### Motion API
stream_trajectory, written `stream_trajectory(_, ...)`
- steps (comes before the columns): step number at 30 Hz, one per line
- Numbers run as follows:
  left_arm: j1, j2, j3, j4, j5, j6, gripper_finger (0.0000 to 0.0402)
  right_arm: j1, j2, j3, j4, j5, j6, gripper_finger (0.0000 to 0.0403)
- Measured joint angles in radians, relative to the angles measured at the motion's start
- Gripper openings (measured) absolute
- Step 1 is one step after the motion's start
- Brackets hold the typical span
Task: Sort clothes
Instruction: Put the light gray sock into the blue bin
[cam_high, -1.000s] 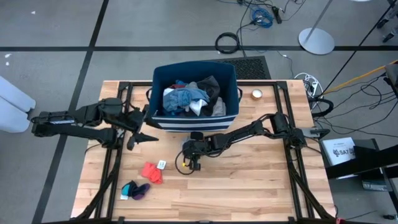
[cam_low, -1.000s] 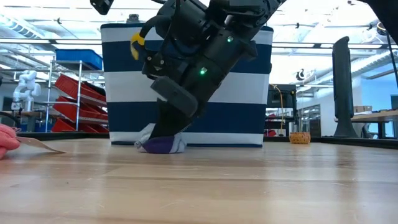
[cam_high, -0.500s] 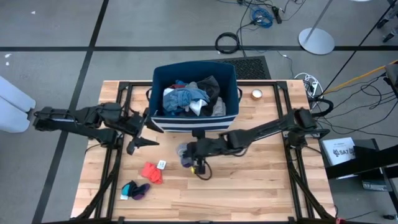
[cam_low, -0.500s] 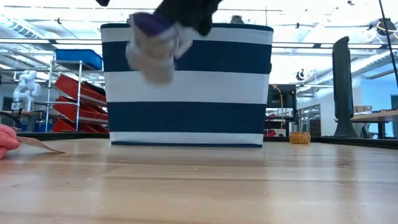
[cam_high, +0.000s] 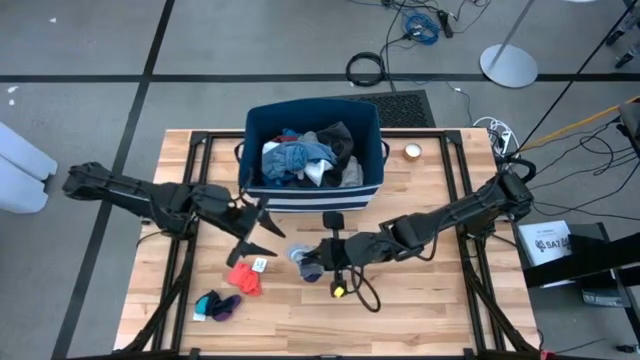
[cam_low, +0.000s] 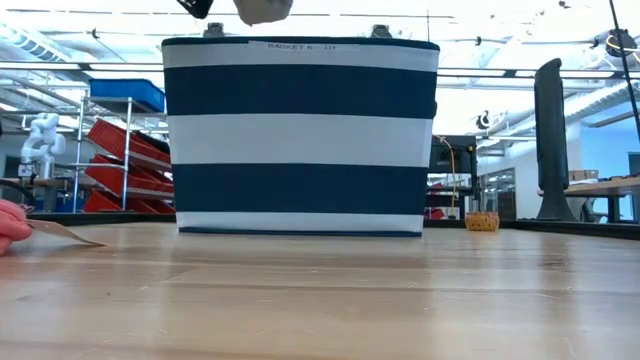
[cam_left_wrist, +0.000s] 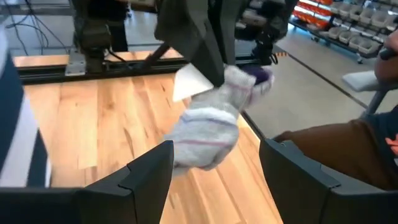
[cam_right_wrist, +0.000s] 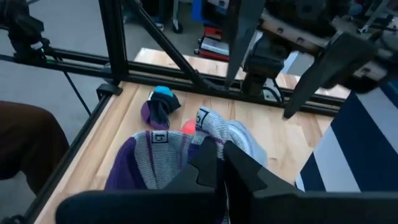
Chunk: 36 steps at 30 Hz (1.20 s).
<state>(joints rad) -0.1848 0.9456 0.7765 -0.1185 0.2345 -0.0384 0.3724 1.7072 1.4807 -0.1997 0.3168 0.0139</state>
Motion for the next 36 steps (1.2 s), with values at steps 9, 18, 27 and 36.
stream_trajectory(9,-0.034,0.109,0.0,0.068,-0.092,0.102,0.0246,0.003,0.001,0.0,0.001,0.0,0.018,0.0)
stream_trajectory(18,-0.054,0.135,0.0,0.122,-0.058,0.153,0.0246,0.0,0.001,0.0,-0.021,0.0,0.026,0.0)
stream_trajectory(27,-0.054,0.144,0.0,0.136,-0.071,0.152,0.0246,-0.003,0.002,0.0,-0.035,0.052,0.038,0.0)
stream_trajectory(36,-0.054,0.208,0.0,0.139,-0.19,0.152,0.0246,-0.007,0.002,0.001,0.011,0.05,0.053,0.0)
